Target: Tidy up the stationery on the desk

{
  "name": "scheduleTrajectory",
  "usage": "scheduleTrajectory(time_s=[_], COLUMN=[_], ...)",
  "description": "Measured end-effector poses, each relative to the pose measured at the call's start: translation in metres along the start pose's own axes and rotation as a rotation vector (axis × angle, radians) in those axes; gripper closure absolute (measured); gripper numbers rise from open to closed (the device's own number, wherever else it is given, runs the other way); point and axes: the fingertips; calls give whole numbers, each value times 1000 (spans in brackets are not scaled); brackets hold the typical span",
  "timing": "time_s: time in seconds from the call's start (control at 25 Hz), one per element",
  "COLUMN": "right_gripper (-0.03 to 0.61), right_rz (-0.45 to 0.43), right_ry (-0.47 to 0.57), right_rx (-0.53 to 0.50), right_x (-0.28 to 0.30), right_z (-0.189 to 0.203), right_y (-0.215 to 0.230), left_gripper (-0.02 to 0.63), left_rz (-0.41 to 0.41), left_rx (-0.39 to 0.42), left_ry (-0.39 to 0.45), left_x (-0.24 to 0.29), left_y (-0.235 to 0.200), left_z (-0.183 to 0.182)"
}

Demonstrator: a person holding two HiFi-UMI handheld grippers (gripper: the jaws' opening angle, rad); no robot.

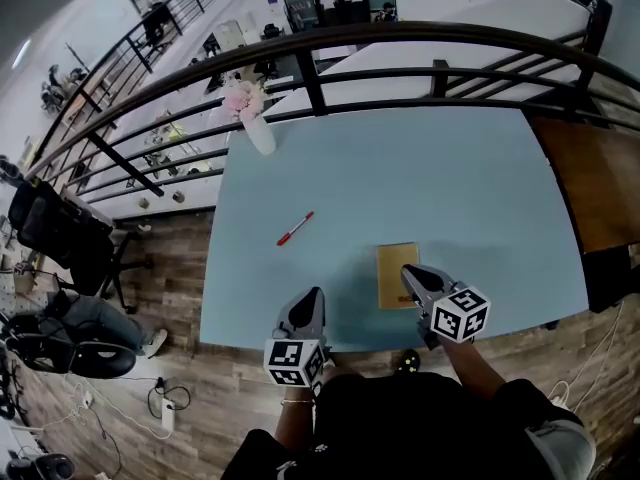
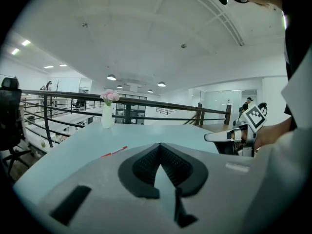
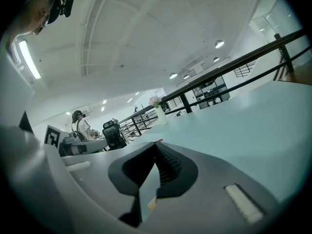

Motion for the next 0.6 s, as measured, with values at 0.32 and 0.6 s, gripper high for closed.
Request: scheduleTrajectory(time_s=[0.32,0.6], right_gripper=[571,571], right_rz=[28,82], right_ry=[6,5], right_rx=[30,64], right_x=[65,108], right_z=[3,6], right_y=[-36,-51], left_gripper=[617,617], left_rz=[8,12], left_rx=[5,19], left_ry=[-4,-5], left_x=[-4,-6], left_y=[-75,-126], left_z=[1,-3])
Point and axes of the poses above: the fingertips, and each gripper's own axes: x forward along the fingers, y to its right, z out of its underside, and after that the axes turned 7 degrees about x, right-handed
